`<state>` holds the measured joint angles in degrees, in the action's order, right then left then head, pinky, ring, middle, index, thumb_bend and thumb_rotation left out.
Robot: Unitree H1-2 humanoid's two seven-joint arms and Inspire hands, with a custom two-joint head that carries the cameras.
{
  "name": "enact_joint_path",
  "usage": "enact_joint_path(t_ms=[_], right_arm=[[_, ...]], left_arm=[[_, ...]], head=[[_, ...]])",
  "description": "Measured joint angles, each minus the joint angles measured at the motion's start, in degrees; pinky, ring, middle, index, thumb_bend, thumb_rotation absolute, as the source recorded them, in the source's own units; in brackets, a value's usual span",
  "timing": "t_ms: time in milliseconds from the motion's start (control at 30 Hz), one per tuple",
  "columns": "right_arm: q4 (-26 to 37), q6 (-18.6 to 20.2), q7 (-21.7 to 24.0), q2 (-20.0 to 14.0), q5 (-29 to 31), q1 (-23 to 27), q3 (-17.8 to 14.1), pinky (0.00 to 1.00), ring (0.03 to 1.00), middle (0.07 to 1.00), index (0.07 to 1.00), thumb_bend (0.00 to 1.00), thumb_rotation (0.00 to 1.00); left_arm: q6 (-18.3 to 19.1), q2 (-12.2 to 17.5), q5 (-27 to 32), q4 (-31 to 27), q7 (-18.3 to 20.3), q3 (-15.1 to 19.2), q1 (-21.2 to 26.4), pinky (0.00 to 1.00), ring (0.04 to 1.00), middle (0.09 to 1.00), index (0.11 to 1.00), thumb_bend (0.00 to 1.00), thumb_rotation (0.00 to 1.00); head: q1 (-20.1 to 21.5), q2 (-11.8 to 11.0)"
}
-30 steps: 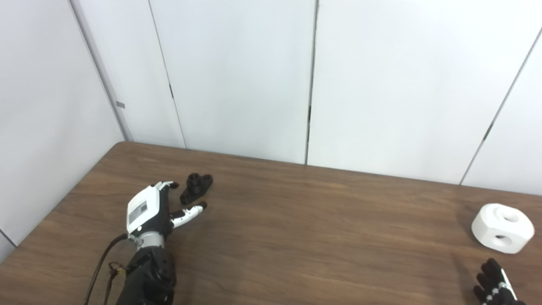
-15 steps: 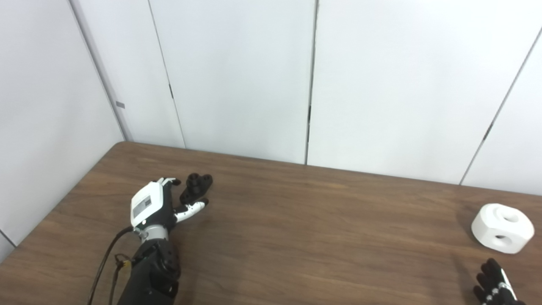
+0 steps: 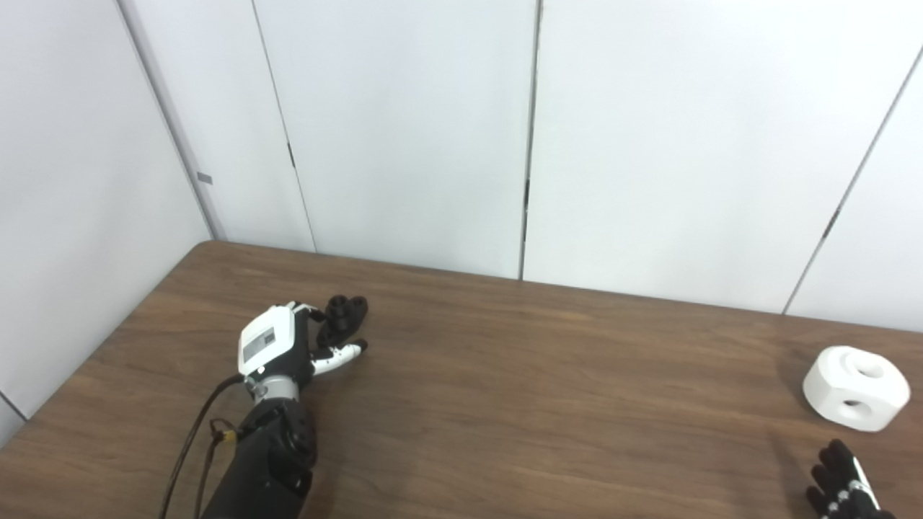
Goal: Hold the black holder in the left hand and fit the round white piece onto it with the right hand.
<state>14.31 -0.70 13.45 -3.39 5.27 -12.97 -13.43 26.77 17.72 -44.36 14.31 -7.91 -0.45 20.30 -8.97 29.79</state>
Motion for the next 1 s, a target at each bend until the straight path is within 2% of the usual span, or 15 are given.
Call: enact_joint_path(t_ms=[367, 833, 1000], right_arm=[[0.2, 0.0, 0.0, 0.0, -0.6, 0.0, 0.1, 1.00, 1.000, 1.000, 0.999, 0.66, 1.00], [0.4, 0.0, -0.1, 0.0, -0.9, -0.1, 0.1, 1.00, 1.000, 1.000, 1.000, 0.70, 1.00], [0.4, 0.0, -0.1, 0.0, -1.0, -0.1, 0.1, 1.00, 1.000, 1.000, 0.999, 0.71, 1.00]], left_arm=[[0.0, 0.1, 0.0, 3.1, -0.2, -0.3, 1.6, 1.00, 0.982, 0.928, 0.746, 0.81, 0.51], [-0.1, 0.1, -0.7, 5.4, -0.3, -0.4, 3.3, 0.99, 0.980, 0.927, 0.754, 0.80, 0.53], [-0.1, 0.1, -0.8, 6.1, -0.3, -0.4, 3.8, 0.99, 0.969, 0.905, 0.734, 0.79, 0.48]], head=[[0.3, 0.0], [0.4, 0.3], [0.4, 0.4]])
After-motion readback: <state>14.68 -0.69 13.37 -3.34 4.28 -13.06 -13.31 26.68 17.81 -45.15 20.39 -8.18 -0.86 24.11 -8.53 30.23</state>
